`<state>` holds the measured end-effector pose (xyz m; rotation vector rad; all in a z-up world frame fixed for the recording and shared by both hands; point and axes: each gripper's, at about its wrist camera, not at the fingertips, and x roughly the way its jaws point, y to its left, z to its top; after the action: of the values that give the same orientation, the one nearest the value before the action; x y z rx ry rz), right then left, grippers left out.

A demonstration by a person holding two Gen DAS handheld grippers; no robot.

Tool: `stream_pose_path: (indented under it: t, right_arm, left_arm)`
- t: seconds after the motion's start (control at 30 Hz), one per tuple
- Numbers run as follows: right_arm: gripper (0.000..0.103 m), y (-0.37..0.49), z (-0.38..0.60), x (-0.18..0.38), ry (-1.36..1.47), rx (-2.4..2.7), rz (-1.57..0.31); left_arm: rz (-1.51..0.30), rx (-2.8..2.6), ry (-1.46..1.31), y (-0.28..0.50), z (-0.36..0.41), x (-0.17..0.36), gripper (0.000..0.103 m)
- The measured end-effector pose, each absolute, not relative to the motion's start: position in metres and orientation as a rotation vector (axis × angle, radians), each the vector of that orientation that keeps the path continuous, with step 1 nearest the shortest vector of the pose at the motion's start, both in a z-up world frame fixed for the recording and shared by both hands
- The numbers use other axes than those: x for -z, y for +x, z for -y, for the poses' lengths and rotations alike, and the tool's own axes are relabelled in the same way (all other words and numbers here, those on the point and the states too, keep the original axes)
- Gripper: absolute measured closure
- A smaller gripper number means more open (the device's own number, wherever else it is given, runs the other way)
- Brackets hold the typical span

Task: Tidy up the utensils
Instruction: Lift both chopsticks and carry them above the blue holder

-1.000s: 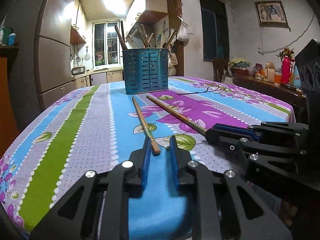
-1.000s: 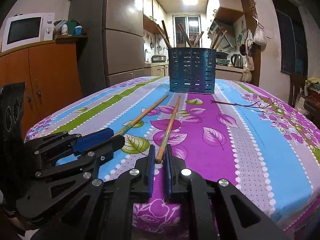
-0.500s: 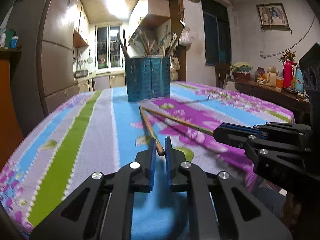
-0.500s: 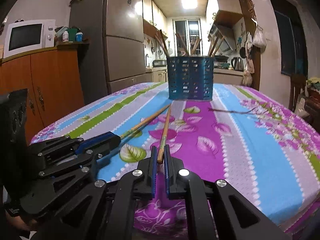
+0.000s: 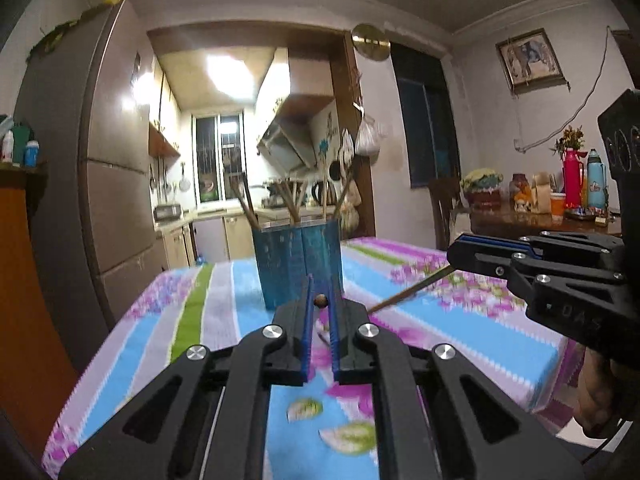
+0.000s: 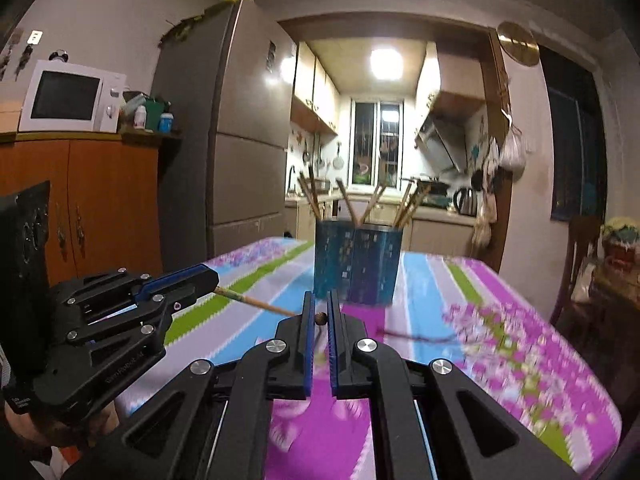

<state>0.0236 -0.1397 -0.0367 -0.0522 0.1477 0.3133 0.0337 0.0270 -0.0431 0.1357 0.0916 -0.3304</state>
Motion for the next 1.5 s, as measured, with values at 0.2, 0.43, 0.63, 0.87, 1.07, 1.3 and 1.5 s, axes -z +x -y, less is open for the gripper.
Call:
stream_pose_path:
  t: [0.2,0.43,0.63,0.87,1.07,1.3,1.5]
  right_arm:
    - [0.096,0.043,0.155,0.012,-0.055,-0.319,-0.113]
    - [0.096,0.072,0.167,-0.001,-0.039,-0.337,-0.132]
    - [0.096,0.098,0.170,-0.005,-0.046,-0.361,-0.172]
    - [0.096,0.117,0.176,-0.019,-0.039,-0.392,-0.184]
    - [0.096,0.128,0.183,-0.056,-0.030,-0.430,-0.172]
    - [0.096,0.153,0.192,-0.082,-0.005,-0.444,-0.201]
    - [0.096,0.166,0.198,-0.098,0.008,-0.455,-0.181]
  left_arm:
    - [-0.034,0.323,0.158,0.047,-0.015,0.021,0.098]
    - [-0.006,0.313,0.179,0.069,0.001,0.007,0.098]
    - [-0.004,0.309,0.184,0.088,0.010,-0.004,0.098]
    - [-0.020,0.317,0.182,0.101,0.009,-0.020,0.098]
    - [-0.048,0.339,0.174,0.117,0.005,-0.044,0.098]
    - [-0.088,0.362,0.162,0.137,0.003,-0.070,0.098]
    - [-0.113,0.365,0.165,0.142,0.007,-0.089,0.098]
